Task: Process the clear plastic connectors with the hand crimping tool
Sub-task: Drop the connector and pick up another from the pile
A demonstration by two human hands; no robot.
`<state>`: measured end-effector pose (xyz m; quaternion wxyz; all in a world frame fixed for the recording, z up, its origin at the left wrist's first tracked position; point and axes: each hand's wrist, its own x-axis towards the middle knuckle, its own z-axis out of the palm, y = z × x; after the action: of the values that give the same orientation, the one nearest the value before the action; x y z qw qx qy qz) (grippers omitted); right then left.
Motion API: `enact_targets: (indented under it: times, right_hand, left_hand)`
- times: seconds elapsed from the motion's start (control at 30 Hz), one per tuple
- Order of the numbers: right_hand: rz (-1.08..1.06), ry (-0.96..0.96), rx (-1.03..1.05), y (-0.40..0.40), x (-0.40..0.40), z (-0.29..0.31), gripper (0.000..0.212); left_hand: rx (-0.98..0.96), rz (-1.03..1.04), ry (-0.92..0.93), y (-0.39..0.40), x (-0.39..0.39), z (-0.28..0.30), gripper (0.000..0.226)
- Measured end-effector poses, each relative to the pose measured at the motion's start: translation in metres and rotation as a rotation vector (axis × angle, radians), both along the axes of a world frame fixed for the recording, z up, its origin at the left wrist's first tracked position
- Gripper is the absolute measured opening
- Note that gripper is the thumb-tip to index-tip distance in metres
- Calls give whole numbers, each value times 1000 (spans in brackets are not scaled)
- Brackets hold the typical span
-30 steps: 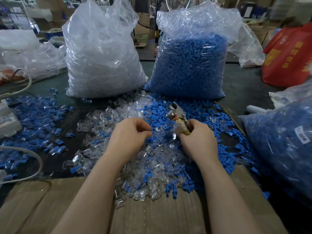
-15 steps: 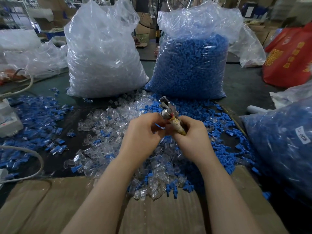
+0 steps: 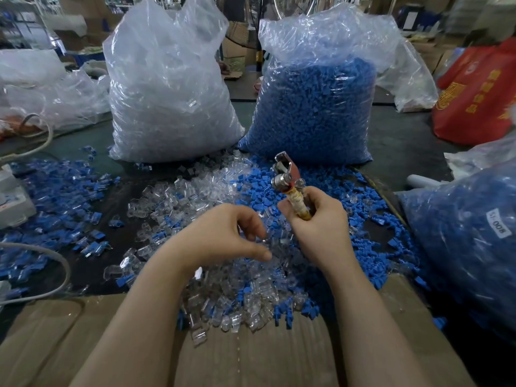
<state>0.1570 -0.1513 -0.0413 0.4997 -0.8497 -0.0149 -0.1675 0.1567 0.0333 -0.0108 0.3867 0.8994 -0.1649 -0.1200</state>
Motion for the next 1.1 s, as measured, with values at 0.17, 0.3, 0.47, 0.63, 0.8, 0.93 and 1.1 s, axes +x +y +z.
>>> enact_targets:
  times: [0.17, 0.3, 0.47, 0.63, 0.8, 0.93, 1.1]
  right_hand:
    - [-6, 22, -26, 0, 1, -2, 23]
    - [-10, 11, -61, -1, 2, -3, 22]
    - [-18, 15, -57, -1, 3, -4, 22]
    - [-21, 20, -47, 0, 2, -4, 22]
    - [-22, 23, -22, 0, 2, -2, 23]
    - [0, -7, 19, 0, 0, -1, 23]
    - [57, -30, 105, 1, -2, 1, 19]
  left_hand:
    - [105, -93, 34, -2, 0, -2, 25]
    - [126, -48, -13, -6, 2, -6, 18]
    - [159, -71, -68, -9, 0, -5, 11]
    - [117, -11, -55, -5, 3, -6, 12]
    - [-79, 186, -91, -8, 3, -11, 9]
    - [-505, 338, 56, -12, 2, -10, 4]
    - [-762, 362, 162, -13, 0, -7, 12]
